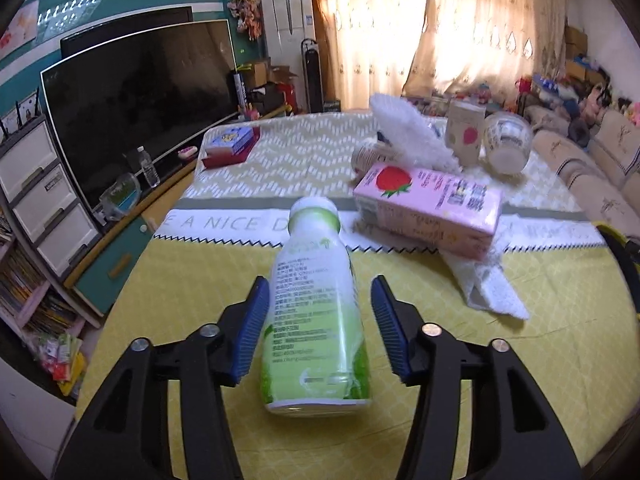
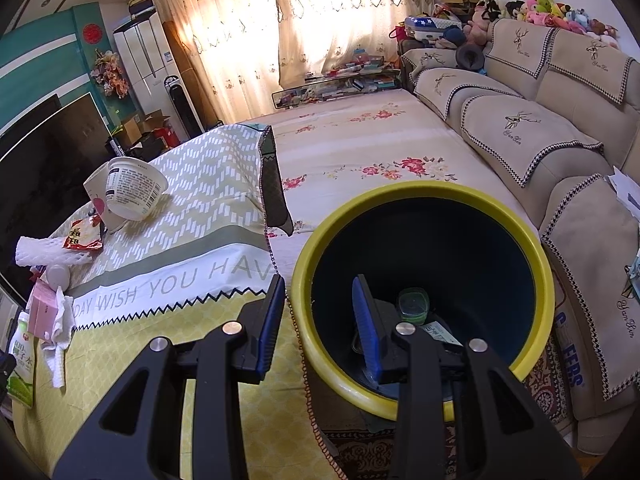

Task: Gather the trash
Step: 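Reach the left tool to the green-labelled bottle and close on it, then carry the bottle with the left tool over the bin and release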

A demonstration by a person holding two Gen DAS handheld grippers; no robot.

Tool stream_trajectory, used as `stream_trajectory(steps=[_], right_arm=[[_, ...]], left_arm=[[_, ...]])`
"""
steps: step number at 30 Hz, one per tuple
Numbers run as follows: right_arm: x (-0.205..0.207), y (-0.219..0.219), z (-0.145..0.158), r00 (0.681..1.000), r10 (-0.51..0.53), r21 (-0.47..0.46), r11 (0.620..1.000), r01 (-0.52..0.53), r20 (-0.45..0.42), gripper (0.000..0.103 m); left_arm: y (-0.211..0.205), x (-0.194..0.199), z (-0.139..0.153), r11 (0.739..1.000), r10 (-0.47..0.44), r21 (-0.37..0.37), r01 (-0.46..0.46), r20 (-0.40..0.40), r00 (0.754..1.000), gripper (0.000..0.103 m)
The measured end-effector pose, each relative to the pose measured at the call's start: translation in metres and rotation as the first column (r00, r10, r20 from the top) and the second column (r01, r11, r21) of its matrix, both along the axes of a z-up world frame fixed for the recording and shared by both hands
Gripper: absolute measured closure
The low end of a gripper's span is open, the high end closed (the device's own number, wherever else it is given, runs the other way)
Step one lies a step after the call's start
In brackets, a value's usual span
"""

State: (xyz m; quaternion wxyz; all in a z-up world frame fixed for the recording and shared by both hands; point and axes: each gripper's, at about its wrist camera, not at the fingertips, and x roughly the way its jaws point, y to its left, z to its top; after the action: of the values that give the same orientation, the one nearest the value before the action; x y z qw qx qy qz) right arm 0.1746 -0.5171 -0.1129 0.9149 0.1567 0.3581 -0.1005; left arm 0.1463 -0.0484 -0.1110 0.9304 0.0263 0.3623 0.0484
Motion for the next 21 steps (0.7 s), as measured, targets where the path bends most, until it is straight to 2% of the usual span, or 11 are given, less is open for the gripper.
stream_trajectory(steps=[2, 9, 16, 18, 20, 21], right_arm=[[0.0, 0.001, 0.001, 1.0, 0.004, -0.002, 1.0, -0.004, 0.0, 0.069], [0.0, 0.0, 0.002, 1.0, 0.007, 0.006, 1.0, -0.007, 0.0, 0.067], [0.004, 0.002, 0.0, 1.0, 0.018, 0.008, 1.0, -0.018, -0.015, 0.067], [0.005, 0.003, -0.002, 0.999, 0.024, 0.011, 1.0, -0.023, -0.023, 0.067], [0.006, 0.003, -0.003, 0.999, 0.025, 0.014, 1.0, -0.025, -0.028, 0.066], [0.006, 0.003, -0.004, 0.999, 0.026, 0.016, 1.0, -0.026, -0.031, 0.066]], left_arm=[[0.001, 0.004, -0.001, 1.0, -0.009, -0.016, 0.009, -0.027, 1.0, 0.038], [0.003, 0.028, -0.002, 0.999, -0.018, 0.033, 0.023, -0.154, 0.988, 0.036], [0.003, 0.058, -0.01, 0.997, -0.01, 0.073, 0.03, -0.263, 0.965, 0.035], [0.004, 0.065, -0.016, 0.997, -0.02, 0.07, 0.043, -0.299, 0.954, 0.037], [0.008, 0.073, -0.026, 0.998, -0.047, 0.031, 0.062, -0.364, 0.93, 0.046], [0.009, 0.074, -0.026, 0.998, -0.054, 0.013, 0.063, -0.361, 0.931, 0.048]])
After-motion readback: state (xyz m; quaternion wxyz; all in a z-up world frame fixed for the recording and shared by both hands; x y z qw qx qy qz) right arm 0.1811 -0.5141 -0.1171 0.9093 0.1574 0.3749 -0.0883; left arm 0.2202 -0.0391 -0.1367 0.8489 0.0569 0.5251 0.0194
